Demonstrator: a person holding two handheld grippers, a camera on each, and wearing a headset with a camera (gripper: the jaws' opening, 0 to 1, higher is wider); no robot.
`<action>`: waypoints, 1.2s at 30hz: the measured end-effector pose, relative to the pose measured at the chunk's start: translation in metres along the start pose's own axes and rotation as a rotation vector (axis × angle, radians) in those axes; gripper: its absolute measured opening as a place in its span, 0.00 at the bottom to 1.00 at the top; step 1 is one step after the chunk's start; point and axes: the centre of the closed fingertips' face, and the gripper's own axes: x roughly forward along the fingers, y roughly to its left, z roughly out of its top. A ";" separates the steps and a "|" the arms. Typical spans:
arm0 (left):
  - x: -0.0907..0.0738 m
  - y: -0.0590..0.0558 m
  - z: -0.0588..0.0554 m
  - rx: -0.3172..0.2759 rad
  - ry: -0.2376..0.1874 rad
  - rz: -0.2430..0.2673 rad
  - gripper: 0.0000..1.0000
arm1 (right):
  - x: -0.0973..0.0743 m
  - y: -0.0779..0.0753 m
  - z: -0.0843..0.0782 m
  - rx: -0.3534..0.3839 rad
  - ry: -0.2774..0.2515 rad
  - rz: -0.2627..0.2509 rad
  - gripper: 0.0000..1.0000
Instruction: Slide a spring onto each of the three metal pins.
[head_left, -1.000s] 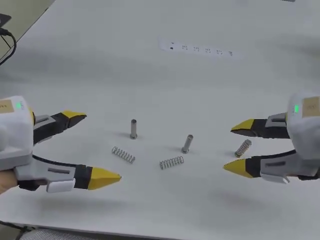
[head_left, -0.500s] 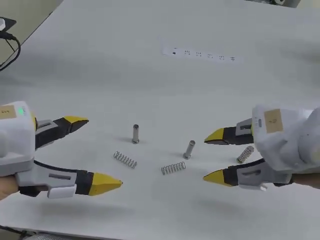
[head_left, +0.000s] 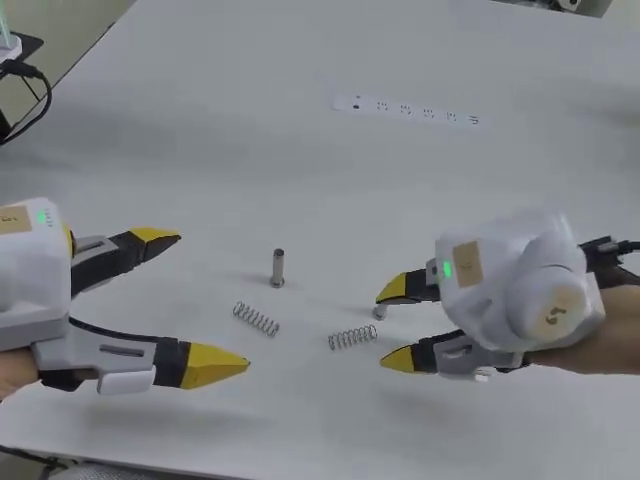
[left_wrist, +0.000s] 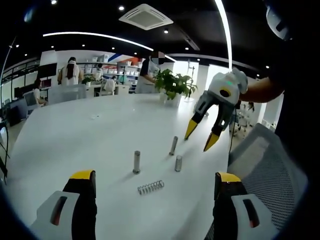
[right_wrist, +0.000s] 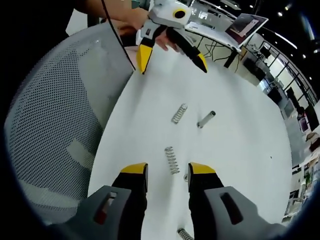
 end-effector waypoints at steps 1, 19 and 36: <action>0.000 0.000 0.000 -0.001 0.000 -0.001 0.96 | 0.003 -0.002 -0.002 -0.027 0.018 -0.010 0.30; -0.005 -0.001 -0.006 -0.014 -0.002 0.000 0.96 | 0.042 -0.009 -0.003 0.001 0.064 0.022 0.22; -0.010 0.003 -0.010 -0.028 -0.008 0.021 0.96 | 0.057 -0.007 -0.015 0.013 0.131 0.109 0.14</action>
